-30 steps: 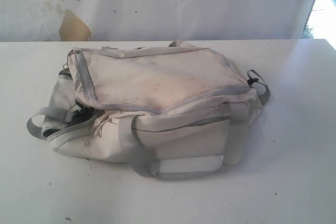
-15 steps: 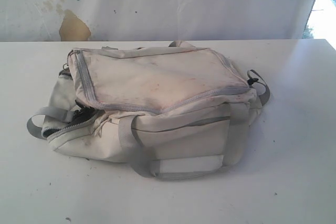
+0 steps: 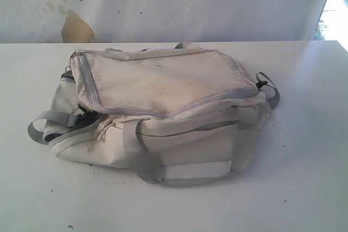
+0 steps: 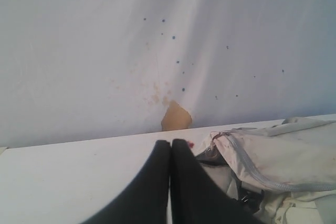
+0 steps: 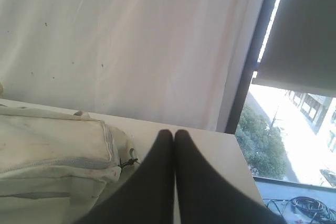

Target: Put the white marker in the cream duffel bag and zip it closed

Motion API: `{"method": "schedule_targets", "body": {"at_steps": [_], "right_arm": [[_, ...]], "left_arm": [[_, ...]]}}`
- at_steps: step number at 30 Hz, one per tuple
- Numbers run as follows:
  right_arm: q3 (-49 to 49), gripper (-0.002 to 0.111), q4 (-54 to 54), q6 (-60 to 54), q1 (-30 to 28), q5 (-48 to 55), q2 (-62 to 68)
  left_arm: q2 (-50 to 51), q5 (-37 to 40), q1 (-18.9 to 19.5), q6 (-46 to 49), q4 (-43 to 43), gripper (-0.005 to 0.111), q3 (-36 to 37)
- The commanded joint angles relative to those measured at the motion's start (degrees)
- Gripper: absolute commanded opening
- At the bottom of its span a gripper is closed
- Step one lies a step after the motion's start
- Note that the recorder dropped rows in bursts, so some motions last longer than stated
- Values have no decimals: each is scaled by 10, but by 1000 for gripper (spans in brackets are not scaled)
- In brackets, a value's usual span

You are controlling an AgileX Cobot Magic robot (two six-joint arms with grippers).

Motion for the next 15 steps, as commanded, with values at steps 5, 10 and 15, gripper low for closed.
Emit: {"method": "schedule_targets", "body": {"at_steps": [5,10,15], "right_arm": [[36,0,-6,-12,53,-34,-2],[55,0,-6,-12,56,-55,-2],[84,0,-7,-10,56,-110,-2]], "left_arm": [[-2,1,-3,0,-1,0,4],[-2,3,-3,-4,-2,0,4],[-2,-5,-3,-4,-6,0,4]]}}
